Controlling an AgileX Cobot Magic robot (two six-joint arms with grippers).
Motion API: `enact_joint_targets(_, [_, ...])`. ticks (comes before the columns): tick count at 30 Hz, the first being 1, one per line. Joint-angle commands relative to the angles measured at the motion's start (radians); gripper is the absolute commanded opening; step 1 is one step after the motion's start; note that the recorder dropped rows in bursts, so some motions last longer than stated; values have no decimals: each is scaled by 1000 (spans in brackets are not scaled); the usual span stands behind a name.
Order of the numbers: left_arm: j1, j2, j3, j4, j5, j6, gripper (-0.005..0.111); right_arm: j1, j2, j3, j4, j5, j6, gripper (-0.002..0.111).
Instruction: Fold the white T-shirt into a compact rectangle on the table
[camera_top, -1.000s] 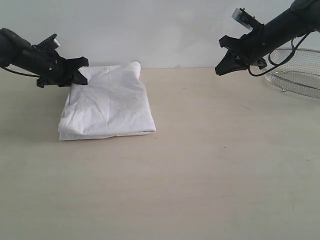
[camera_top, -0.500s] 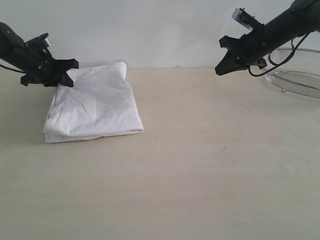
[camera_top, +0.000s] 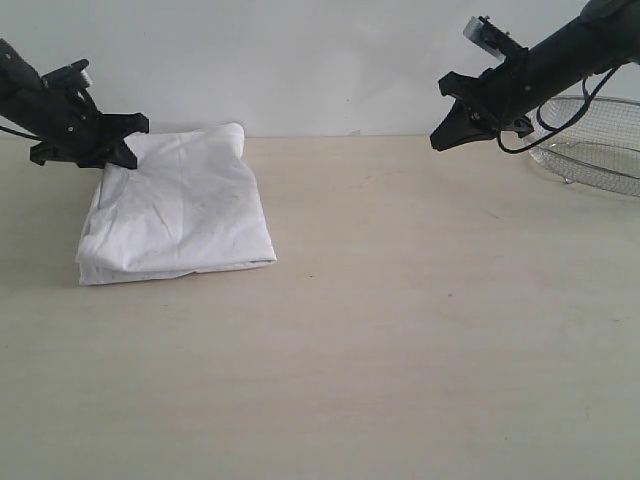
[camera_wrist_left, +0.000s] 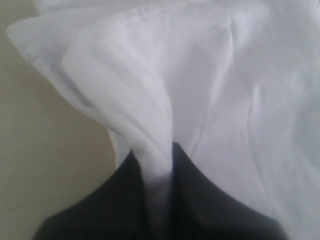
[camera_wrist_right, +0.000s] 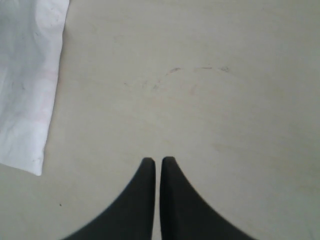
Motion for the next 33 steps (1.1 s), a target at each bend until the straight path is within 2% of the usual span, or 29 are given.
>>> enact_joint_targets(1, [2,-19,-5,3,32,11,31,-7,-16,-5,4,5,-11,0])
enact_joint_targets(2, [2,-19,-5,3,43,11,38,-7,-16,-5,4,5,-11,0])
enact_joint_targets(3, [2,-21,-5,7,66,11,56,-7,-16,-5,4,5,-15,0])
enact_joint_targets(5, [2,-22,-5,59,74,-1,68,-7,-16,-5,4,5,-15,0])
enact_joint_targets(7, [9,-22,-5,62,74,-9,64,-7,-16,-5,4,5,-18,0])
enact_joint_targets(14, [21,-61,-95,62,73,-11,28,-7,-16,-5,7,5,-22,0])
enact_joint_targets(21, [21,-114,-118,62,41,14,5,-7,-16,-5,7,5,-23,0])
enact_joint_targets(33, [21,-210,-118,50,245,143,5,-7,-56,-5,131,5,-207,0])
